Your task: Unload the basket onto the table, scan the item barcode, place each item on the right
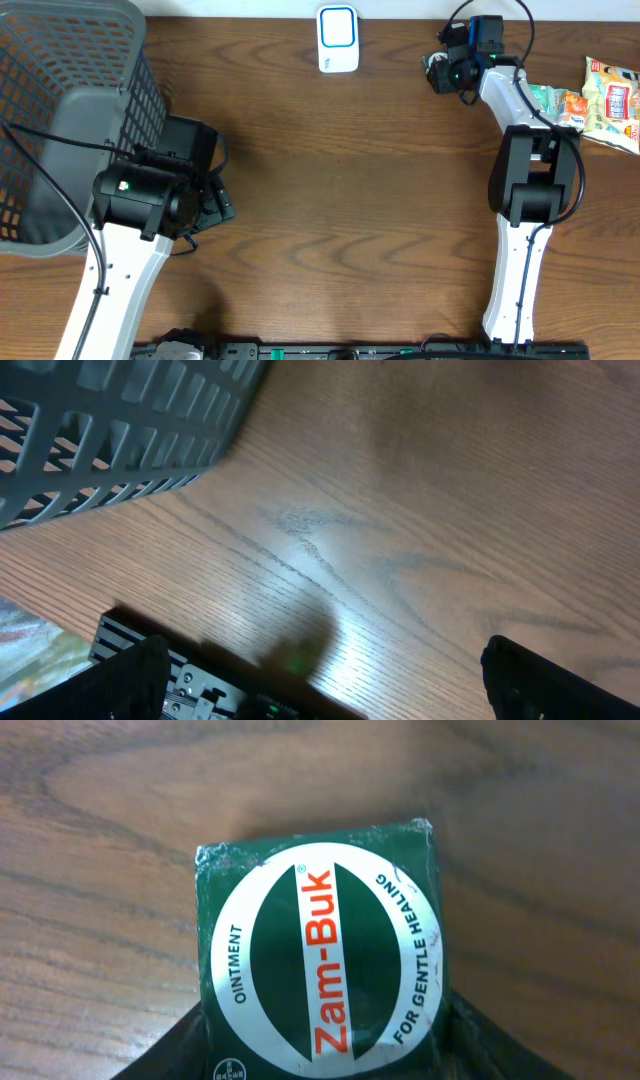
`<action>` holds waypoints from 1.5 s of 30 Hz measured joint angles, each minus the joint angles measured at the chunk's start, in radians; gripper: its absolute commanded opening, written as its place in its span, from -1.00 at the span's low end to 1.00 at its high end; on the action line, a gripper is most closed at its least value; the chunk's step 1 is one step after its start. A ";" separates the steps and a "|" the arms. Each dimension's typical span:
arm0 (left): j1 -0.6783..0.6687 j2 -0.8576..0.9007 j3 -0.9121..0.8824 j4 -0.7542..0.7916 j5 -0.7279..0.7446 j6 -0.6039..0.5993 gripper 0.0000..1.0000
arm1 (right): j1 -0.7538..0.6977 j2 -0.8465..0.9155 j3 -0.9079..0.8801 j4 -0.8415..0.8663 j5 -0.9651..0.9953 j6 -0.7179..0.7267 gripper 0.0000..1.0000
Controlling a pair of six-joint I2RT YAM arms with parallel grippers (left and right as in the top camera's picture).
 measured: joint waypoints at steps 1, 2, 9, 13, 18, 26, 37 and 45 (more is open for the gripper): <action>0.000 0.000 0.000 0.000 0.000 0.000 0.96 | -0.001 -0.003 0.000 -0.010 0.001 0.006 -0.02; 0.000 0.000 0.000 0.000 0.000 0.000 0.96 | -0.002 -0.006 0.000 -0.020 0.002 0.010 -0.01; 0.000 0.000 0.000 0.000 0.000 0.000 0.95 | -0.008 -0.034 -0.001 -0.115 0.025 0.033 0.00; 0.000 0.000 0.000 0.000 0.000 0.000 0.96 | -0.014 -0.066 -0.004 -0.169 0.061 0.061 -0.03; 0.000 0.000 0.000 0.000 0.000 0.000 0.95 | -0.068 -0.146 -0.008 -0.229 0.117 0.100 -0.03; 0.000 0.000 0.000 0.000 0.000 0.000 0.96 | -0.212 -0.268 -0.008 -0.282 0.241 0.134 0.02; 0.000 0.000 0.000 0.000 0.000 0.000 0.95 | -0.351 -0.271 -0.008 -0.286 0.297 0.176 0.83; 0.000 0.000 0.000 0.000 0.000 0.000 0.95 | -0.379 -0.271 -0.008 -0.283 0.302 0.193 0.99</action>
